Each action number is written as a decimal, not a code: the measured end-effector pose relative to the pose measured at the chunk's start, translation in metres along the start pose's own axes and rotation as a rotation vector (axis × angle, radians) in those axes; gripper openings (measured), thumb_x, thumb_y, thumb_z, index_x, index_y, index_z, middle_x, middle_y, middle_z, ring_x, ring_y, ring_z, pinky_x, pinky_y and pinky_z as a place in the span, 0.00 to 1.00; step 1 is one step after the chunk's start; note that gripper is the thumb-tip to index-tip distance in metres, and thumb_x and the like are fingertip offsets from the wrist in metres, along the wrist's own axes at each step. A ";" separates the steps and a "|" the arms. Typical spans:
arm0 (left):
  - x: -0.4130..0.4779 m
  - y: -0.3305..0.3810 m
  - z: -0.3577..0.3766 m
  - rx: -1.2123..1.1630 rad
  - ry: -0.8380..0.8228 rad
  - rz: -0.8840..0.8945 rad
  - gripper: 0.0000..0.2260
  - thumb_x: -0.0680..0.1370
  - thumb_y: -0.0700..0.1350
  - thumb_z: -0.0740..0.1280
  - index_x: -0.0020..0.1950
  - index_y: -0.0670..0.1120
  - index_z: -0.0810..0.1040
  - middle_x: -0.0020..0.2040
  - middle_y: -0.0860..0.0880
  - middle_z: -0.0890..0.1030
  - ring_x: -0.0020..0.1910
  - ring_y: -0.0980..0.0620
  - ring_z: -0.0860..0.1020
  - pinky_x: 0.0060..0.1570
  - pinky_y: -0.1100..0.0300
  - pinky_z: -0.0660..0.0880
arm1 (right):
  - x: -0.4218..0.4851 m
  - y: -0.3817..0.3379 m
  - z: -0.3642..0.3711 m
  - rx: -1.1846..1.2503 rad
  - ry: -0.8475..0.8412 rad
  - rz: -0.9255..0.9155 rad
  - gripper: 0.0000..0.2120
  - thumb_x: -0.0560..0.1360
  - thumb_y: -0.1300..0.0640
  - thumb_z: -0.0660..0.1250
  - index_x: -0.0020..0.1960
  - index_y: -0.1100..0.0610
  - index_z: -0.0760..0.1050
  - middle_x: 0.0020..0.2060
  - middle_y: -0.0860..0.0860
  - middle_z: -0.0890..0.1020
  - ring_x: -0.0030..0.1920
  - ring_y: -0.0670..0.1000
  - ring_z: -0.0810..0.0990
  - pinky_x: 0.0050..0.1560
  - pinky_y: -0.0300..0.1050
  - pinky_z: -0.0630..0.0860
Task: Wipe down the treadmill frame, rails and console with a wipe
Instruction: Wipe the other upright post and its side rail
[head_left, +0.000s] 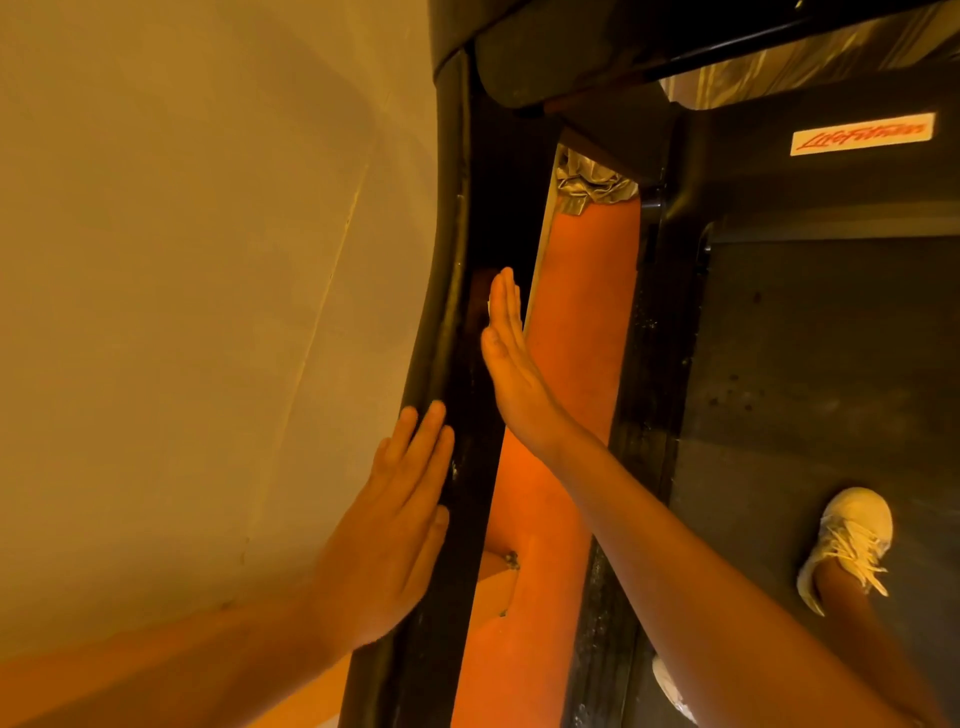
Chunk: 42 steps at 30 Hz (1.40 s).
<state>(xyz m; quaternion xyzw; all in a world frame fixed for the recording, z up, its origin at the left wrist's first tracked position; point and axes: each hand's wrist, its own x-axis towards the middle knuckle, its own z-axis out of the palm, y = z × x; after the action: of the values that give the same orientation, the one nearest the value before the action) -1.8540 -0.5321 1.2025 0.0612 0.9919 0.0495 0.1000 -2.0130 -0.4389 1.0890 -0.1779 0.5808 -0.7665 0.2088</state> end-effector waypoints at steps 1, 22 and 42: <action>-0.006 0.001 0.004 0.020 0.002 0.001 0.31 0.84 0.45 0.54 0.84 0.51 0.42 0.84 0.51 0.44 0.82 0.48 0.41 0.78 0.55 0.42 | 0.000 0.000 0.001 0.005 0.003 0.003 0.24 0.86 0.47 0.45 0.76 0.37 0.35 0.79 0.37 0.36 0.81 0.43 0.35 0.81 0.62 0.40; -0.046 0.007 0.029 0.013 0.060 -0.020 0.29 0.81 0.41 0.54 0.82 0.43 0.50 0.84 0.47 0.47 0.82 0.41 0.45 0.78 0.45 0.50 | 0.019 0.008 0.012 -0.032 0.233 0.088 0.28 0.88 0.51 0.46 0.83 0.56 0.39 0.83 0.52 0.40 0.82 0.49 0.37 0.82 0.54 0.38; -0.050 0.008 0.031 0.094 0.063 0.000 0.28 0.81 0.40 0.53 0.82 0.38 0.53 0.83 0.41 0.49 0.82 0.41 0.45 0.79 0.39 0.51 | 0.015 -0.007 0.009 0.006 0.177 0.117 0.27 0.88 0.51 0.45 0.83 0.56 0.39 0.83 0.51 0.41 0.82 0.50 0.40 0.82 0.51 0.43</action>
<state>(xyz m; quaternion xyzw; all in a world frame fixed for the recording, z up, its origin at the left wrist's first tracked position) -1.7981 -0.5282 1.1825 0.0644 0.9958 0.0050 0.0656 -2.0215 -0.4522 1.0988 -0.0745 0.6041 -0.7674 0.2016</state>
